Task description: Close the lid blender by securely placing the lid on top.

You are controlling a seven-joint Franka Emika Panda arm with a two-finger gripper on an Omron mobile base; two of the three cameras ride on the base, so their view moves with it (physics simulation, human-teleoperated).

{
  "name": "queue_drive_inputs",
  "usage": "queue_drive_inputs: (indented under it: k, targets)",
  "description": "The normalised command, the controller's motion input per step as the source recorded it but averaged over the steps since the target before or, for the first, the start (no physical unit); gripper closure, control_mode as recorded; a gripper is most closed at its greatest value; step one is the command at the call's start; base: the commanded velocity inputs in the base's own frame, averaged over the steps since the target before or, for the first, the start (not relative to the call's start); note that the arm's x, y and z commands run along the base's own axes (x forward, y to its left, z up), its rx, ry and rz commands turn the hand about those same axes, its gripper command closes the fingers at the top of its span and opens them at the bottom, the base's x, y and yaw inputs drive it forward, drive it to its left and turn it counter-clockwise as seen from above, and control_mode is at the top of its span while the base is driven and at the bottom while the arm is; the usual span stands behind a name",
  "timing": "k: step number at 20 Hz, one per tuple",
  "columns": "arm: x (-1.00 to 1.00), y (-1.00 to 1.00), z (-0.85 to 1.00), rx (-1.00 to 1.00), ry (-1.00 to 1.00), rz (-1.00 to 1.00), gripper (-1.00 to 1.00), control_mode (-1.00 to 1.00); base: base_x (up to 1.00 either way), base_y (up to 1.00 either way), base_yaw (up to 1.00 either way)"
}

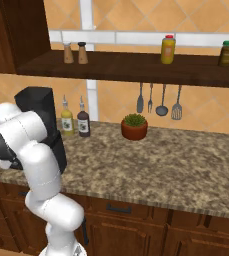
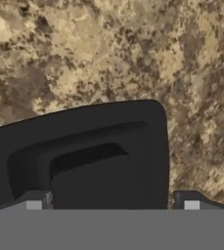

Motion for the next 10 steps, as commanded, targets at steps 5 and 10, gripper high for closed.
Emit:
queue_drive_inputs:
  k: [5, 10]
  targets:
    - [0.16, 0.00, -0.33, 0.00, 0.00, 0.00, -1.00, -1.00, 0.00, 0.00, 0.00]
    - [0.00, 0.01, -0.77, 0.00, 0.00, -0.01, 1.00, -1.00, 0.00, 0.00, 0.00]
